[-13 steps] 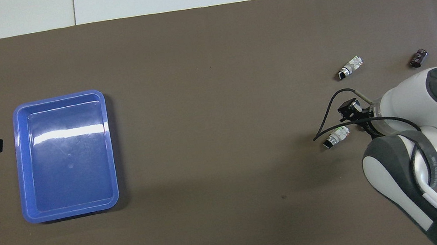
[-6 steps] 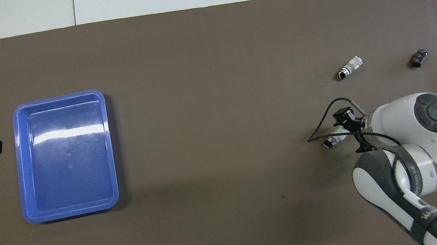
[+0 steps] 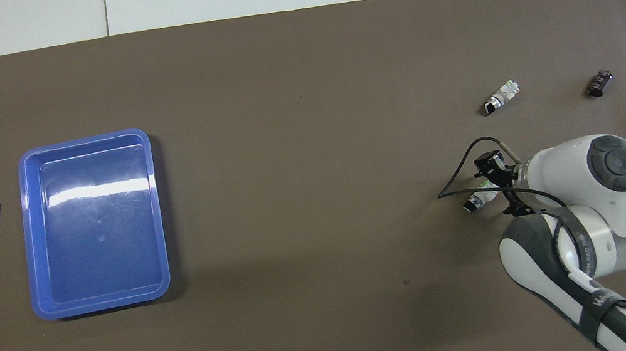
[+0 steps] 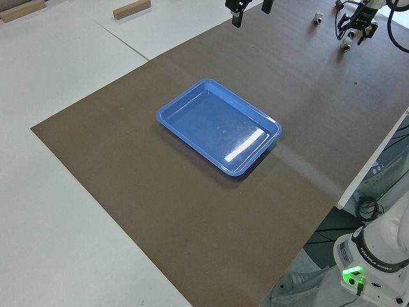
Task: Turn and place switch with both arms
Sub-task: 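Grasp the small white switch with the right gripper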
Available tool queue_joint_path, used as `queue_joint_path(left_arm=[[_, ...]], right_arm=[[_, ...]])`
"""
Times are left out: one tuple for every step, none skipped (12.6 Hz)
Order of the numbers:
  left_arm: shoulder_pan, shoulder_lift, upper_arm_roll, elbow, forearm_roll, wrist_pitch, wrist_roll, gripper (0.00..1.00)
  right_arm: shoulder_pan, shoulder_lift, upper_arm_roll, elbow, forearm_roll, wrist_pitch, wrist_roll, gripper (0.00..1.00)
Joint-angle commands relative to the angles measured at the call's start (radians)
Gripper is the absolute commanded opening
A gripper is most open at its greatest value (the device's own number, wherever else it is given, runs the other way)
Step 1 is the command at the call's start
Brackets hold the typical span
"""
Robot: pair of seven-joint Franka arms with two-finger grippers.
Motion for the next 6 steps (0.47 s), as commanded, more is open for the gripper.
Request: queue_joint_path(left_arm=[[0.007, -0.028, -0.004, -0.031, 0.003, -0.006, 0.002, 1.00], [0.006, -0.028, -0.004, -0.031, 0.003, -0.013, 0.002, 1.00], [0.006, -0.030, -0.007, -0.031, 0.005, -0.015, 0.002, 1.00], [0.006, -0.030, -0.007, -0.031, 0.003, -0.011, 0.002, 1.00], [0.006, -0.030, -0.007, -0.031, 0.005, -0.004, 0.007, 1.00], [0.006, -0.030, -0.007, -0.032, 0.003, -0.003, 0.011, 1.00]], right_arm=[[-0.002, 0.010, 0.007, -0.011, 0.023, 0.014, 0.019, 0.28], [-0.004, 0.010, 0.009, -0.009, 0.023, 0.012, 0.018, 0.04], [-0.004, 0.013, 0.009, 0.000, 0.034, 0.006, 0.022, 0.00], [-0.009, 0.018, 0.009, 0.014, 0.051, -0.015, -0.009, 0.00], [-0.009, 0.022, 0.009, 0.047, 0.069, -0.058, -0.052, 0.00], [-0.007, 0.044, 0.009, 0.122, 0.132, -0.145, -0.063, 0.00]])
